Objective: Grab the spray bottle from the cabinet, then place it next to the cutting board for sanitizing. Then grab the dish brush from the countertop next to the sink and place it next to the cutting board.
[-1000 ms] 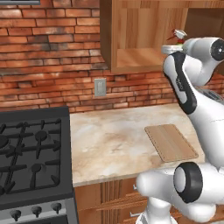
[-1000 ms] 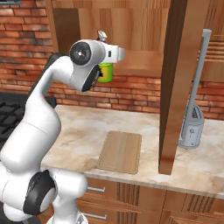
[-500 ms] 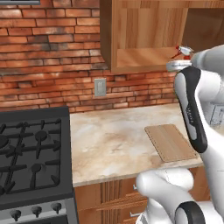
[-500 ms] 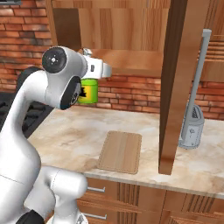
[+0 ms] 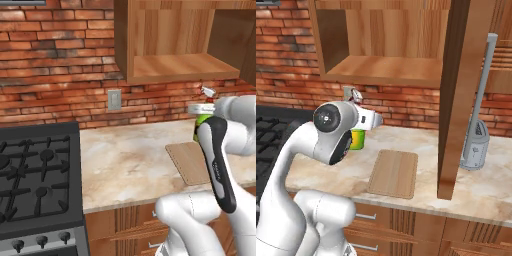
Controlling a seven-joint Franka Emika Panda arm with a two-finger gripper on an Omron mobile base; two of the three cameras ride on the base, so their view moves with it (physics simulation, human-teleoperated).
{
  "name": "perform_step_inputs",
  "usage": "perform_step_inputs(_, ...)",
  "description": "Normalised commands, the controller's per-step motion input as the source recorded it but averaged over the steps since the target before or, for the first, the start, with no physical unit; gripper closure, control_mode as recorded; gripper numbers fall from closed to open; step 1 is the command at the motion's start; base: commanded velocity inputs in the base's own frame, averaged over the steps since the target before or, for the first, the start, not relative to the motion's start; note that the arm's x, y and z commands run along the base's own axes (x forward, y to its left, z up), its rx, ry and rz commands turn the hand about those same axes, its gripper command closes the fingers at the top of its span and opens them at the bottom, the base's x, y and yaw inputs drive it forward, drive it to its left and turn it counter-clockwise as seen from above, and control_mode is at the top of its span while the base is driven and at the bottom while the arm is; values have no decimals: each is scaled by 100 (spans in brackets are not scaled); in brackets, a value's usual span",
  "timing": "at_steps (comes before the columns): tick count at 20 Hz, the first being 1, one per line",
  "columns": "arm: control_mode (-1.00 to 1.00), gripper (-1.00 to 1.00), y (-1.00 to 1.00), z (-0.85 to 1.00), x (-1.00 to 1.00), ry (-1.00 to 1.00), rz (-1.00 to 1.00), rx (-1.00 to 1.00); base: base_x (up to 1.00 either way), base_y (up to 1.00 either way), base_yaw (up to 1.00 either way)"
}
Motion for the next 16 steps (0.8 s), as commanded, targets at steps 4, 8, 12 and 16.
perform_step_inputs(4, -100, 100, 2, -98, 41, -1, 8, 7, 0, 0, 0)
perform_step_inputs(8, -100, 100, 0, -67, 73, 4, 22, 4, 0, 0, 0)
perform_step_inputs(12, -100, 100, 0, -95, 100, 0, 33, 0, 0, 0, 0)
perform_step_inputs(16, -100, 100, 0, -86, 97, -4, 40, 0, 0, 0, 0)
